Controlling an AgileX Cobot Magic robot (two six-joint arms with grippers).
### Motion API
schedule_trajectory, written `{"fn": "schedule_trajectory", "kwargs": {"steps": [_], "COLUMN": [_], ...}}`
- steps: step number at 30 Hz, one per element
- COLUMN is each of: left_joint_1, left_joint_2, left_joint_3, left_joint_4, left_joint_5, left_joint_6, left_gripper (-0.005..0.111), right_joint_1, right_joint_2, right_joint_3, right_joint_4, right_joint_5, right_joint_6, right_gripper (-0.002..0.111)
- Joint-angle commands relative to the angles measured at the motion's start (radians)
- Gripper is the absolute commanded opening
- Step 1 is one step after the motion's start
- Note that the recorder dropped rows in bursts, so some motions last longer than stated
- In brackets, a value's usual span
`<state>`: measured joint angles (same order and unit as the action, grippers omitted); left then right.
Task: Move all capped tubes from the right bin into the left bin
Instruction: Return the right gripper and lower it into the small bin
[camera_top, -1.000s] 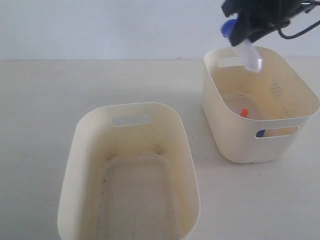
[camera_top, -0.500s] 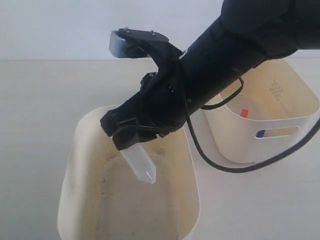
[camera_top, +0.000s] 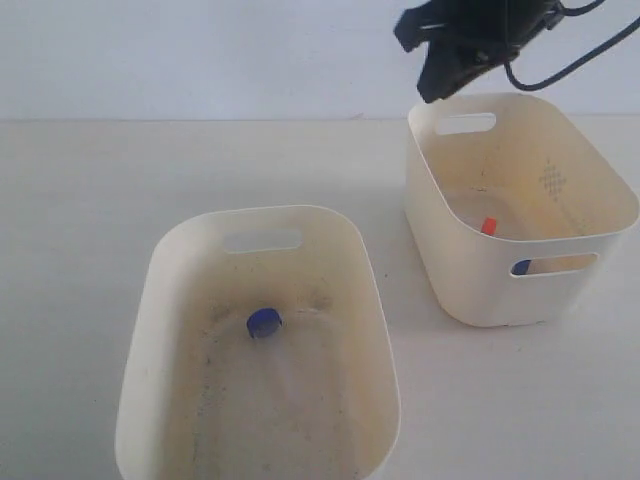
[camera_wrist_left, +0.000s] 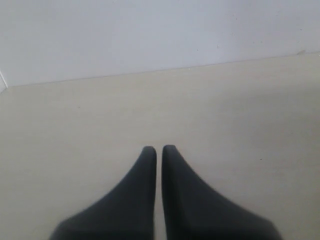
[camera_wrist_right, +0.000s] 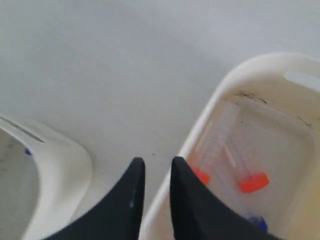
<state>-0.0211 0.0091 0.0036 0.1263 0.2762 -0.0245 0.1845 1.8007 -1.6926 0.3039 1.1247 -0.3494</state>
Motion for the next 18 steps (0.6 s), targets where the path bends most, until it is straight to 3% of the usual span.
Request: {"fn": "schedule_trajectory", "kwargs": {"steps": [1,10,18], "left_joint_1": [0.001,0.001,0.001], "left_joint_2": [-0.002,-0.002,-0.002], "left_joint_3": [-0.004,-0.004,-0.004], "left_joint_4": [-0.007,-0.007,-0.007], "left_joint_5": [-0.015,-0.015,-0.015], "left_joint_6": [-0.012,-0.012,-0.012], "left_gripper": [0.004,0.004,0.004], "right_joint_1": [-0.073,-0.184,-0.184], "right_joint_2": [0.110,0.251,0.270], "right_joint_3": [-0.064,-0.064,-0.064], "right_joint_4": [-0.007,0.022,0.029], "right_joint_5": [0.075,0.096,0.064], "right_joint_6": [-0.090,-0.207,-0.416], "right_gripper": [0.030,0.034,0.034]}}
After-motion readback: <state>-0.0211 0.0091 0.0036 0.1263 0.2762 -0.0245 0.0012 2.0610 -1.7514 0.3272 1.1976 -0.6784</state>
